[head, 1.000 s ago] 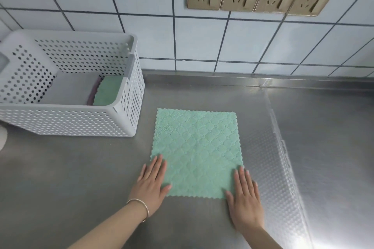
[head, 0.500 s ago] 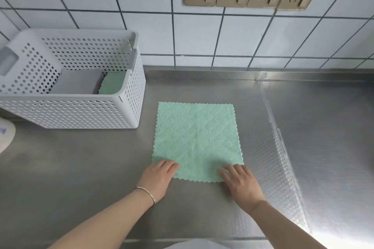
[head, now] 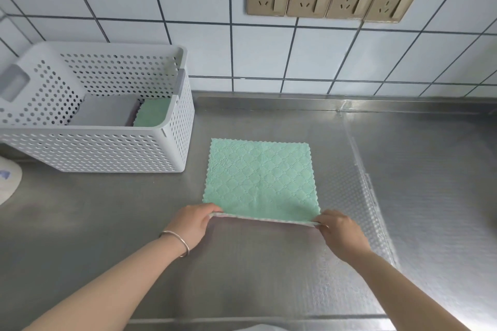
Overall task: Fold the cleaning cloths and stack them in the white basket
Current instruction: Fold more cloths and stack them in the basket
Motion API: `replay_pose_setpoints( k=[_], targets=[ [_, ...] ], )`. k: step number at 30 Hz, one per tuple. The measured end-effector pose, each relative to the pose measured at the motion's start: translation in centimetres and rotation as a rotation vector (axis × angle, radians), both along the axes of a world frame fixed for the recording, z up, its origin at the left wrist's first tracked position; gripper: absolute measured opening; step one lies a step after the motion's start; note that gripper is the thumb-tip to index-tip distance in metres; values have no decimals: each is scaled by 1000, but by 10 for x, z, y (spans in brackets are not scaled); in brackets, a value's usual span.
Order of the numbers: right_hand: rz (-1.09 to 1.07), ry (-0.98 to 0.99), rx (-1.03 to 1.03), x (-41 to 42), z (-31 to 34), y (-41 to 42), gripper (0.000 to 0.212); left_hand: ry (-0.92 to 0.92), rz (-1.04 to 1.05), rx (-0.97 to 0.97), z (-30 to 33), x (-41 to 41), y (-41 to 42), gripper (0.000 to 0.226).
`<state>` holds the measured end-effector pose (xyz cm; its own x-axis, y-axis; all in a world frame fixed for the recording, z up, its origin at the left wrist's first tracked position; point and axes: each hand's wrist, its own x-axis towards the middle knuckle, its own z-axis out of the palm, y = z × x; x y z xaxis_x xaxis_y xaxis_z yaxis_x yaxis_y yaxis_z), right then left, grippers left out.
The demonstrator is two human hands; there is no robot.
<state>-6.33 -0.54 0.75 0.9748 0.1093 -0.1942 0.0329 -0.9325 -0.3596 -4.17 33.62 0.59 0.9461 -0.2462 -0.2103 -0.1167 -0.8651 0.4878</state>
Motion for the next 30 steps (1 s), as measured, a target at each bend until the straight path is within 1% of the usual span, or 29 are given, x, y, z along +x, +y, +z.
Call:
replay_pose_setpoints(
  k=[2, 4, 6, 8, 9, 12, 15, 16, 18, 20, 22, 25, 27, 30],
  targets=[
    [7, -2, 120, -2, 11, -6, 17, 3, 21, -83, 12, -4, 5, 36],
    [-71, 31, 274, -5, 25, -9, 18, 46, 27, -117, 25, -8, 8, 34],
    [-147, 189, 443, -9, 37, -10, 20, 112, 22, -111, 36, -13, 9, 32],
    [-157, 356, 518, -14, 44, -12, 14, 206, -14, -70, 45, -17, 10, 31],
    [-158, 426, 517, -17, 45, -12, 12, 267, -52, -34, 47, -19, 9, 30],
    [-98, 601, 384, -24, 43, -11, 20, 464, -232, 132, 46, -24, 7, 30],
    [9, 747, 263, -26, 35, -9, 28, 602, -304, 208, 40, -27, 6, 26],
    [12, 755, 245, -25, 32, -9, 29, 619, -301, 213, 40, -26, 6, 24],
    [-66, 729, 275, -21, 28, -9, 24, 598, -265, 205, 42, -23, 7, 17],
    [-175, 663, 330, -14, 28, -7, 18, 537, -176, 161, 43, -16, 8, 30],
    [-240, 579, 341, -5, 27, -2, 23, 476, -58, 81, 40, -8, 10, 37],
    [-315, 475, 347, 11, 26, 9, 32, 423, 116, -21, 36, 6, 8, 30],
    [-383, 437, 377, 23, 24, 13, 30, 400, 200, -60, 33, 13, 3, 25],
    [-435, 421, 365, 40, 19, 17, 25, 374, 293, -94, 24, 23, -6, 26]
  ],
)
